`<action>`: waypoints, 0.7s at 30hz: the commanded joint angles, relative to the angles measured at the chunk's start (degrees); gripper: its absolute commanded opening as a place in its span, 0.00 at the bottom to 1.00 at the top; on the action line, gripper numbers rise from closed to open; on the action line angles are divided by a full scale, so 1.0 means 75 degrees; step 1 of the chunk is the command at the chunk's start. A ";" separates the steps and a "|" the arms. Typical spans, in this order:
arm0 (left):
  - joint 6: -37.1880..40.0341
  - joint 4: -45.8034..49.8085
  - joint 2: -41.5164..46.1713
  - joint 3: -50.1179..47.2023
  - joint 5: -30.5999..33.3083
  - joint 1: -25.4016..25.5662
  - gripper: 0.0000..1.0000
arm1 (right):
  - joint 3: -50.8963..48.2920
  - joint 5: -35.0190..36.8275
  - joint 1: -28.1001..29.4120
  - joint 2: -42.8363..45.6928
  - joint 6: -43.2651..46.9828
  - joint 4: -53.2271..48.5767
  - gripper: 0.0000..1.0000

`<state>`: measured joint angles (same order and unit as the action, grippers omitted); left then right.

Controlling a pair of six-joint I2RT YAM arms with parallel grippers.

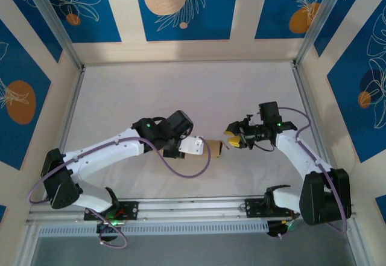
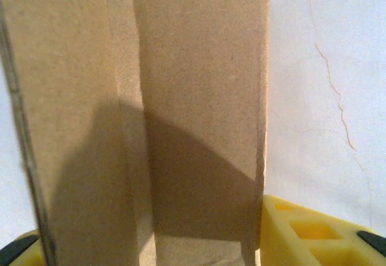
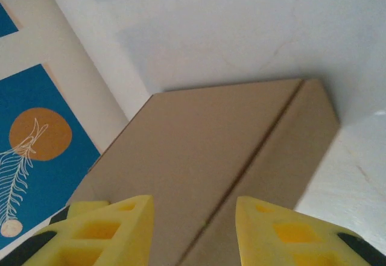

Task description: Fold the paper box

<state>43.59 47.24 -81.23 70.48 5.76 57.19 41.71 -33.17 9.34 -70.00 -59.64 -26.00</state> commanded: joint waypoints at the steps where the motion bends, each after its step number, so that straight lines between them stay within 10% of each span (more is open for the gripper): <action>1: -0.0023 0.0181 -0.0158 0.0334 -0.0507 0.0097 0.48 | 0.0113 -0.0235 0.0400 -0.0281 -0.0626 0.0756 0.42; 9: -0.0195 0.0136 -0.0437 0.0469 -0.0736 0.0083 0.48 | 0.0750 0.0033 0.0475 -0.0454 0.0064 -0.0063 0.46; 21: -0.0559 0.0707 -0.1317 0.1422 -0.0843 -0.0134 0.46 | 0.3269 0.4067 0.0499 0.1342 0.4515 -0.4407 0.49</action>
<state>40.95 49.36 -89.23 78.87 2.57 56.84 62.92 -14.02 10.13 -62.89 -38.63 -48.29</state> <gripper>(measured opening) 0.470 0.502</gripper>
